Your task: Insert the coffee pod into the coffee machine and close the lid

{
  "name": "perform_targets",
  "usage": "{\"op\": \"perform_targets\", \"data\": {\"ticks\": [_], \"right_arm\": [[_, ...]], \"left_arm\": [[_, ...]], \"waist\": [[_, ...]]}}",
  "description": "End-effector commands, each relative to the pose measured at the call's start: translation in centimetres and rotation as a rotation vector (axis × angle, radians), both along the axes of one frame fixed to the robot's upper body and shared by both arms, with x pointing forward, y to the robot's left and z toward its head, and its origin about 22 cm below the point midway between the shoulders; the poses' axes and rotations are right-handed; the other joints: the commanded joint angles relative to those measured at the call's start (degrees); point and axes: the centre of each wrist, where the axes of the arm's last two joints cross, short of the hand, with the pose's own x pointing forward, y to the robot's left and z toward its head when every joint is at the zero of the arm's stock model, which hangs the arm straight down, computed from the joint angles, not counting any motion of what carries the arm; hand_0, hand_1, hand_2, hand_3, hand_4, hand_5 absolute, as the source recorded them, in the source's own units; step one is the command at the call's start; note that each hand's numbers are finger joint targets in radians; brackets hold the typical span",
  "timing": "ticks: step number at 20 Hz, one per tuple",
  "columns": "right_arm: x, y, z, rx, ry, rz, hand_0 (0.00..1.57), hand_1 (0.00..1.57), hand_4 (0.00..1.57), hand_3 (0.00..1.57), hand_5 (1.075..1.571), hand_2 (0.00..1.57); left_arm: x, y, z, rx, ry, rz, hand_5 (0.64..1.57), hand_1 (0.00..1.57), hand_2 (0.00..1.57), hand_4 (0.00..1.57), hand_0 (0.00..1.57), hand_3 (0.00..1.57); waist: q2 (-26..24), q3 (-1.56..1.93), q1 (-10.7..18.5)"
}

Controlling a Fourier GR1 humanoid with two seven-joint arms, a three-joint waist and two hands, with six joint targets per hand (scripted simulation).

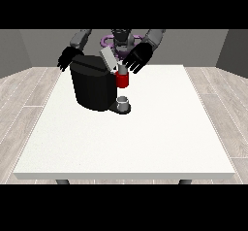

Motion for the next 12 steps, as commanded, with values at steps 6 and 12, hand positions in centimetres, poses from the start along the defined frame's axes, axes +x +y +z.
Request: {"op": "perform_targets", "data": {"ticks": [6,12], "right_arm": [[-0.8,-0.1,-0.5,0.018,-0.031,0.002,0.0,0.0,0.51,0.0,1.571,0.0],[0.6,-1.8,-0.2,0.017,0.0,-0.054,0.0,0.0,0.46,0.0,1.571,0.0]], "left_arm": [[-0.1,1.5,1.1,0.004,-0.025,0.003,1.571,1.2,1.27,0.5,1.2,1.2],[0.2,-2.1,-1.0,0.036,0.004,-0.029,1.571,1.16,1.24,0.49,1.16,1.18]], "waist": [[1.6,-0.01,-0.9],[0.6,0.01,2.3]]}}
